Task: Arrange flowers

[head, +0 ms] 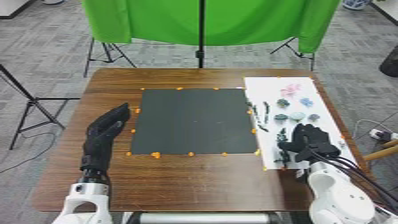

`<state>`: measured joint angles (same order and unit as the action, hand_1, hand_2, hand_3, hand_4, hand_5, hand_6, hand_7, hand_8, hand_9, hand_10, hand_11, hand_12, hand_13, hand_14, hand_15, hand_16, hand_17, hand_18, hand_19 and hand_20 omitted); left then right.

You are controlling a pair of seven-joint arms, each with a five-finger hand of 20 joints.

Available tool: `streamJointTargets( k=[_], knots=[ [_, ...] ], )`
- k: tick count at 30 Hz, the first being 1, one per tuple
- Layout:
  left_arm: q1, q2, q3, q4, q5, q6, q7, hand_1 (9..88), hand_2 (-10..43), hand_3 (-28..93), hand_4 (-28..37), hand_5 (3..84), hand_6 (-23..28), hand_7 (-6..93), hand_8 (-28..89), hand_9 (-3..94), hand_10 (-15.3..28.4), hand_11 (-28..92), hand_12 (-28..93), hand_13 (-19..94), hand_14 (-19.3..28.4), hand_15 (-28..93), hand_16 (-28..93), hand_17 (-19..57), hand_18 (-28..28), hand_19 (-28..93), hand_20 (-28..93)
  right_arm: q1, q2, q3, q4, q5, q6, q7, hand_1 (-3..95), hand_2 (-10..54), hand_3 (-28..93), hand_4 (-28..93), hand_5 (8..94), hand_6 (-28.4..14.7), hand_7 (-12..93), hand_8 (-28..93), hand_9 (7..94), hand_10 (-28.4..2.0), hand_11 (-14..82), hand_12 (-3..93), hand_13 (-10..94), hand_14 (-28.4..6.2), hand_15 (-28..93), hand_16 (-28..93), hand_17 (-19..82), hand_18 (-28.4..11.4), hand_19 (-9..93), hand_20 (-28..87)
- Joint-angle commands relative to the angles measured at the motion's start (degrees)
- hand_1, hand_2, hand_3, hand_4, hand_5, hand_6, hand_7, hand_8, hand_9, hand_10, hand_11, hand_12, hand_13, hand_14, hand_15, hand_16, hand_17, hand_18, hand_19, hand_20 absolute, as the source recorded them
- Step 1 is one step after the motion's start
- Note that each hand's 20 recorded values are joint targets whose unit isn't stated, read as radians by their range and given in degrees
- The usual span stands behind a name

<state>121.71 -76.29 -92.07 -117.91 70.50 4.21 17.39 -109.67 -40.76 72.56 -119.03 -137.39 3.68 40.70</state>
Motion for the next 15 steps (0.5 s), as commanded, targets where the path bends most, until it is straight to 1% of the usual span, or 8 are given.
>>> streamJointTargets(
  k=[1, 6, 7, 8, 9, 10, 11, 15],
  knots=[
    [0.7, -0.10, -0.19, -0.10, 0.28, -0.61, -0.65, 32.8, -9.5, 64, -17.7, 47.1, 2.2, 13.5, -6, 41.9, 11.3, 13, 13, 31, 14.6, 13, 4, 2.2, 12.1, 2, 19, 1.9, 1.2, -4.5, 1.0, -0.1, 0.6, -1.2, 38.4, -9.5, 59, -27, 77.0, -4.8, 21, -4, 82.0, -15.6, 29.9, 25.5, 90, -5.6, 46, 28, 68, -5.0, 85, 33],
    [0.6, -0.16, 0.04, 0.11, 0.37, -0.92, -0.83, 32.9, -9.5, 64, -17.8, 47.1, 2.3, 13.3, -6, 41.9, 11.3, 13, 13, 31, 14.7, 13, 4, 2.1, 12.1, 2, 19, 4.1, 1.0, -8.6, 2.5, -0.7, 0.7, -0.8, 42.4, -9.5, 59, -23, 79.5, -3.8, 23, -3, 84.2, -15.1, 31.6, 25.8, 92, -4.8, 46, 29, 70, -4.9, 86, 33],
    [0.4, -0.07, 0.12, 0.20, 0.36, -1.03, -1.05, 33.0, -9.5, 64, -17.8, 47.1, 2.3, 13.2, -6, 41.9, 11.4, 13, 13, 31, 14.7, 14, 5, 2.1, 12.1, 2, 19, 4.4, 1.0, -9.2, 2.8, -0.7, 1.1, -0.4, 47.6, -9.5, 51, -17, 80.0, -3.6, 22, 7, 85.1, -14.8, 32.1, 26.0, 93, -4.5, 46, 30, 70, -4.9, 87, 33],
    [0.2, 0.03, 0.09, 0.29, 0.45, -1.19, -1.12, 33.0, -9.5, 64, -17.7, 47.1, 2.3, 13.2, -6, 41.9, 11.4, 13, 13, 31, 14.7, 14, 4, 2.1, 12.1, 2, 19, 4.7, 0.8, -9.4, 3.1, -0.5, 0.9, -0.4, 65.0, -9.5, 11, 11, 80.7, -3.4, 21, 15, 85.8, -14.6, 32.5, 26.0, 93, -4.3, 46, 30, 71, -5.0, 87, 33],
    [0.2, 0.12, 0.03, 0.33, 0.49, -1.31, -1.19, 33.0, -9.5, 64, -17.7, 47.1, 2.3, 13.1, -6, 41.9, 11.4, 13, 13, 31, 14.7, 14, 4, 2.1, 12.2, 2, 19, 4.8, 0.7, -9.5, 3.3, 0.2, 0.8, -0.2, 74.7, -9.5, -9, 27, 81.5, -3.2, 21, 19, 86.6, -14.3, 32.1, 27.6, 93, -4.0, 47, 30, 71, -5.0, 88, 33],
    [0.1, 0.24, -0.02, 0.36, 0.47, -1.32, -1.16, 33.0, -9.5, 64, -17.6, 47.1, 2.4, 13.1, -6, 41.9, 11.4, 12, 13, 31, 14.7, 14, 4, 2.1, 12.2, 2, 19, 4.6, 0.6, -9.4, 3.3, 0.8, 1.2, 0.0, 81.7, -9.5, -21, 41, 82.8, -2.7, 22, 22, 88.1, -13.7, 31.0, 31.2, 94, -3.7, 49, 29, 72, -5.0, 89, 32],
    [0.2, 0.31, -0.15, 0.34, 0.42, -1.32, -1.14, 33.0, -9.5, 63, -17.6, 47.1, 2.5, 13.1, -6, 41.8, 11.5, 12, 13, 31, 14.7, 14, 4, 2.1, 12.2, 2, 19, 4.6, 0.4, -9.0, 3.2, 1.3, 0.8, 0.0, 85.1, -9.5, -26, 48, 83.5, -2.4, 22, 24, 89.2, -13.1, 29.6, 34.3, 94, -3.5, 50, 28, 72, -4.8, 89, 32],
    [0.3, 0.54, -0.50, 0.31, 0.26, -1.11, -1.02, 33.0, -9.5, 63, -17.4, 47.1, 2.6, 12.8, -6, 41.9, 11.4, 12, 13, 31, 14.8, 14, 4, 2.1, 12.2, 2, 19, 4.3, 0.2, -7.9, 3.3, 2.5, 2.2, -0.2, 87.0, -9.5, -26, 52, 83.8, -2.2, 23, 25, 90.0, -12.1, 29.3, 36.2, 94, -2.9, 53, 28, 73, -4.6, 90, 32]
  ],
)
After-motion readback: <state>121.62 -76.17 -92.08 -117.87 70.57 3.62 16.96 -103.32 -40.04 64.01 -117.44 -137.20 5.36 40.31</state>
